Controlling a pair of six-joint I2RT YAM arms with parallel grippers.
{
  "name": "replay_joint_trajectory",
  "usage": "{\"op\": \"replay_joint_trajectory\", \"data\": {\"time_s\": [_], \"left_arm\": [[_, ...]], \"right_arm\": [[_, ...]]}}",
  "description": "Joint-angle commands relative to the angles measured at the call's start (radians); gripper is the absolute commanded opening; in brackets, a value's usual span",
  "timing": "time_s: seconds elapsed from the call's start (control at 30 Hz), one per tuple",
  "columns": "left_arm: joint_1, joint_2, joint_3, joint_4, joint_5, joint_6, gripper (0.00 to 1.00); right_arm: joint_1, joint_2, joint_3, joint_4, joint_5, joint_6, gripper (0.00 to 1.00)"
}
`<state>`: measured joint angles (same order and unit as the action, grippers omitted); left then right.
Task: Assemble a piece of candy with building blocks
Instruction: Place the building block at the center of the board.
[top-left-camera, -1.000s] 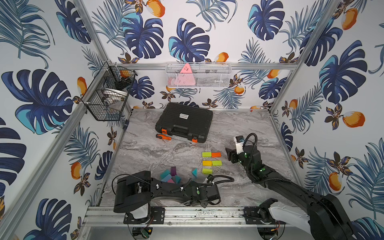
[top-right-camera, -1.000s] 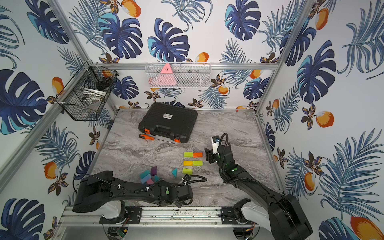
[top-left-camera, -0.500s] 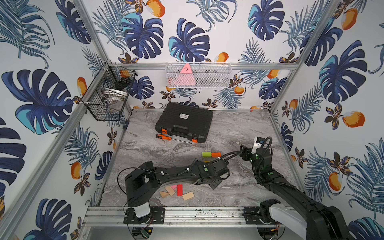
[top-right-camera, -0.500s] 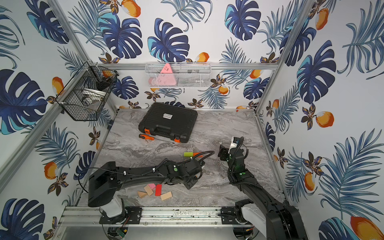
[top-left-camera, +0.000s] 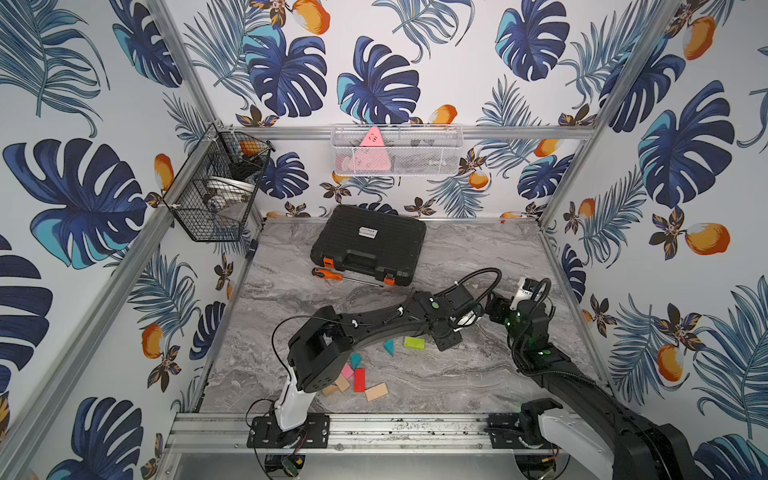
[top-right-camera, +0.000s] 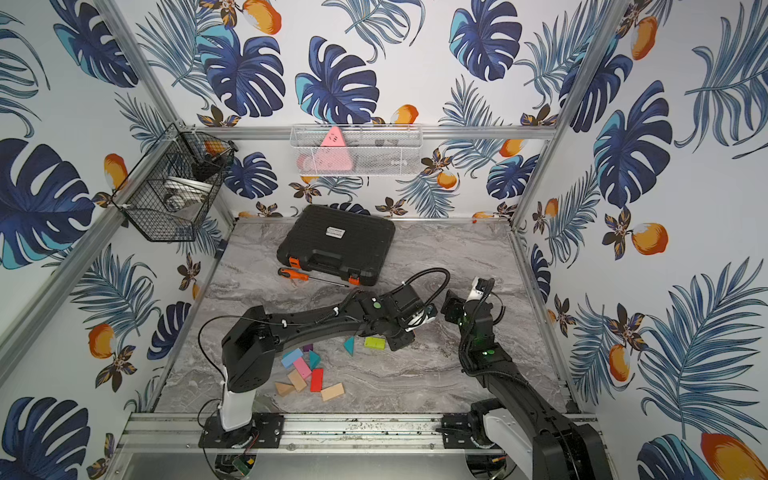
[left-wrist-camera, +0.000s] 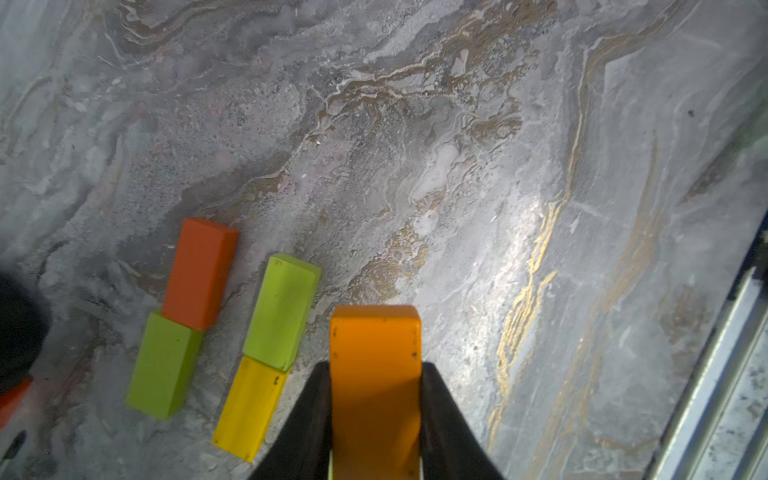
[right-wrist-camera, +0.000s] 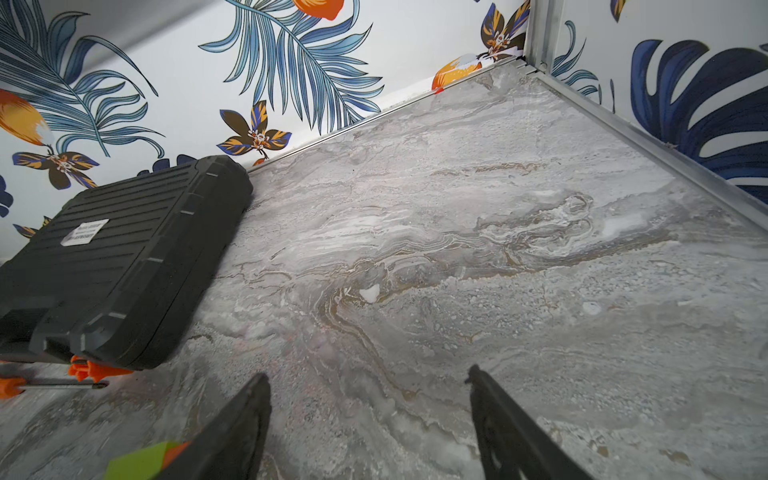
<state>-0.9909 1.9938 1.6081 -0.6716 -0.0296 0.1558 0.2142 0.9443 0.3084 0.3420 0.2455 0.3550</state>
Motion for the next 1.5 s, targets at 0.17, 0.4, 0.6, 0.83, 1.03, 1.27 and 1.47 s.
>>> {"op": "replay_joint_trajectory", "data": {"time_s": [0.17,0.4,0.6,0.83,1.03,1.27,1.47], "left_arm": [[0.026,0.086,0.024,-0.002,0.098,0.146,0.13],[0.024,0.074,-0.025,0.05,0.099,0.169,0.13],[0.023,0.07,-0.089,0.059,0.105,0.208,0.12],[0.023,0.104,-0.081,0.053,0.08,0.222,0.1],[0.022,0.119,-0.058,0.053,0.105,0.229,0.12],[0.021,0.132,-0.065,0.054,0.084,0.244,0.2],[0.021,0.131,-0.066,0.057,0.074,0.243,0.34]], "right_arm": [[-0.001,0.002,0.009,0.02,0.028,0.012,0.78],[-0.001,-0.004,0.004,0.034,0.015,-0.002,0.78],[0.0,-0.008,0.001,0.033,0.018,-0.001,0.79],[-0.001,0.014,0.013,0.034,-0.009,-0.009,0.79],[0.001,0.016,0.015,0.034,-0.022,-0.014,0.8],[0.001,0.023,0.019,0.034,-0.034,-0.019,0.8],[0.0,0.037,0.026,0.038,-0.061,-0.022,0.81]]}}
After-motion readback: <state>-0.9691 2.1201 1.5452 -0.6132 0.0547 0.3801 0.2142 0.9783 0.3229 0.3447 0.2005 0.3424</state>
